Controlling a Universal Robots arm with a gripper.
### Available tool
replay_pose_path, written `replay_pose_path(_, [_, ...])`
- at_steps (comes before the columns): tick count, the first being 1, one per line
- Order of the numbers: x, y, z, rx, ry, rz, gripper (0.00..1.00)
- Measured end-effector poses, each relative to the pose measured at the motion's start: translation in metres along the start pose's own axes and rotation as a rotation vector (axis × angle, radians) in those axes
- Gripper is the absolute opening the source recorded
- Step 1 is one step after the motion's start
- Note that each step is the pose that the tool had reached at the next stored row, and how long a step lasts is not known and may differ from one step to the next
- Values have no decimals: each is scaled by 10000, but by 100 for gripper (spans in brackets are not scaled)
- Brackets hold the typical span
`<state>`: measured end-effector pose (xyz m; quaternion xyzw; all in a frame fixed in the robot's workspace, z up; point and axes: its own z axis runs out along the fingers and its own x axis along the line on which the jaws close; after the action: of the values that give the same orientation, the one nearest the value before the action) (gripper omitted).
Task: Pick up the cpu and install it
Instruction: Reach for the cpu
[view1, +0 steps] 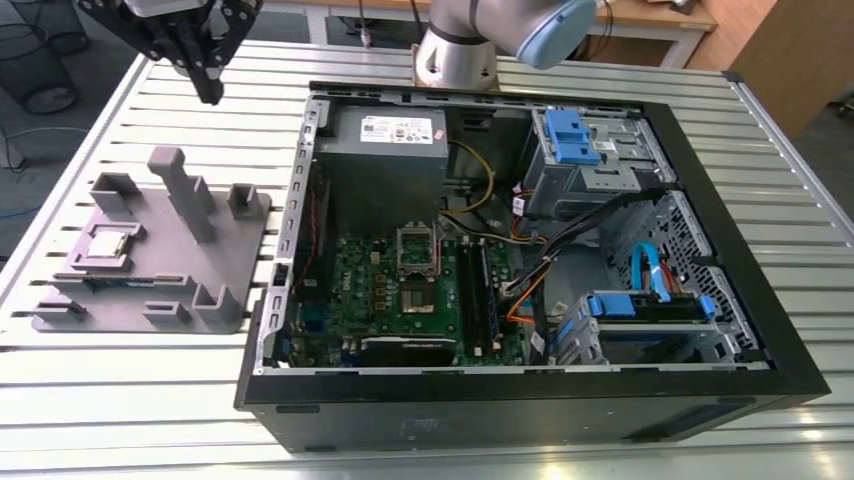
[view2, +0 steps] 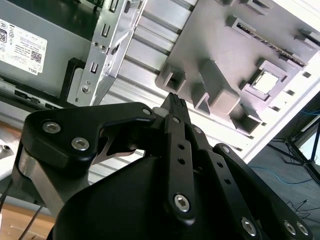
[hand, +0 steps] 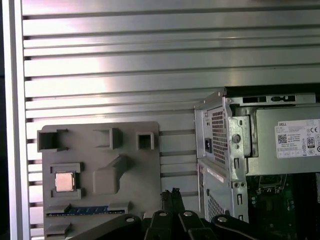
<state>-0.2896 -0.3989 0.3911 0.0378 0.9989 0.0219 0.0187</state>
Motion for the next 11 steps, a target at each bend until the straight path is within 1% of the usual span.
replay_pose_path(11, [266,-21,5,0,-1,0,11])
